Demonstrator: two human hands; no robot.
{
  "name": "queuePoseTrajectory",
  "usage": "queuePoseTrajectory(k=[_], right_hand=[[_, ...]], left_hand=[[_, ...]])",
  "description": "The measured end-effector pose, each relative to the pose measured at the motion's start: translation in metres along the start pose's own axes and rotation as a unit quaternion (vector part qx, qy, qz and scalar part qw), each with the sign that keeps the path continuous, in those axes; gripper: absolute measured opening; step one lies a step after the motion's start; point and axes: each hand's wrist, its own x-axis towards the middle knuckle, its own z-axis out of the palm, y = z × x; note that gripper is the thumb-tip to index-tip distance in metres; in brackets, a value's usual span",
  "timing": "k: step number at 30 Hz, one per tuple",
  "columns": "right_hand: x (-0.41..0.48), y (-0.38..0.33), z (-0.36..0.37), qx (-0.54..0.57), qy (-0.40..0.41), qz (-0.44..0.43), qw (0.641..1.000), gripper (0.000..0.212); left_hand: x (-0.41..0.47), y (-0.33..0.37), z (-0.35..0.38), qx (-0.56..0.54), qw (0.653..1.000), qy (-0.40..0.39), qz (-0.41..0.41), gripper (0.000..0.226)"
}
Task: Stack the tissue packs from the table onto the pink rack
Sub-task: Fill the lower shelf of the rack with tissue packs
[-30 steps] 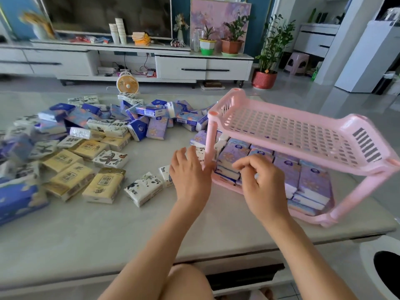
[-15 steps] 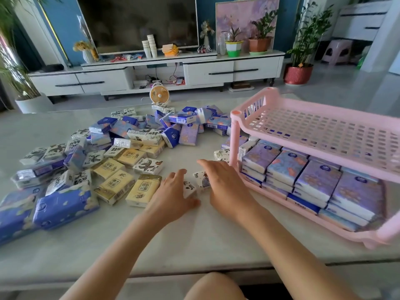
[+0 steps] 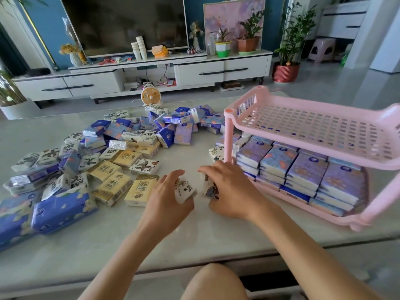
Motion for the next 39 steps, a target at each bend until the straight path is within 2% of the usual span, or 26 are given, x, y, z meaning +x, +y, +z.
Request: queuePoseTrajectory(k=[4, 7, 9, 12, 16, 18, 20, 24, 27, 31, 35, 39], right_hand=[[-0.048, 0.019, -0.026, 0.169, 0.085, 0.076, 0.979, 0.059], [-0.085, 0.038, -0.047, 0.222, 0.164, 0.137, 0.952, 0.056], [-0.11, 0.047, -0.064, 0.287, 0.158, 0.187, 0.926, 0.053], [-0.148, 0.056, -0.091, 0.381, 0.078, 0.23, 0.892, 0.051], [-0.192, 0.071, -0.123, 0.417, -0.017, 0.258, 0.871, 0.057], [-0.211, 0.081, -0.134, 0.424, -0.035, 0.282, 0.86, 0.059], [-0.223, 0.093, -0.14, 0.412, 0.019, 0.321, 0.852, 0.062], [-0.228, 0.124, -0.136, 0.382, 0.188, 0.382, 0.82, 0.064], [-0.217, 0.137, -0.134, 0.381, 0.219, 0.373, 0.817, 0.057], [-0.206, 0.149, -0.131, 0.404, 0.276, 0.362, 0.793, 0.057], [-0.196, 0.162, -0.122, 0.437, 0.304, 0.361, 0.766, 0.058], [-0.19, 0.171, -0.113, 0.456, 0.31, 0.357, 0.754, 0.056]], left_hand=[[-0.011, 0.038, 0.002, -0.144, 0.989, 0.033, 0.023, 0.056], [-0.02, 0.075, 0.025, -0.3, 0.953, -0.001, 0.039, 0.053], [-0.027, 0.098, 0.049, -0.37, 0.927, -0.027, 0.045, 0.056], [-0.038, 0.126, 0.079, -0.425, 0.902, -0.053, 0.053, 0.056], [-0.039, 0.146, 0.099, -0.447, 0.887, -0.05, 0.102, 0.049], [-0.038, 0.153, 0.103, -0.444, 0.884, -0.061, 0.131, 0.048], [-0.036, 0.159, 0.108, -0.437, 0.883, -0.074, 0.155, 0.048], [-0.032, 0.168, 0.115, -0.431, 0.877, -0.094, 0.191, 0.049], [-0.029, 0.172, 0.121, -0.411, 0.877, -0.118, 0.22, 0.049], [-0.026, 0.171, 0.132, -0.378, 0.886, -0.127, 0.237, 0.061], [-0.023, 0.168, 0.142, -0.349, 0.892, -0.115, 0.264, 0.053], [-0.012, 0.171, 0.142, -0.281, 0.907, -0.107, 0.296, 0.054]])
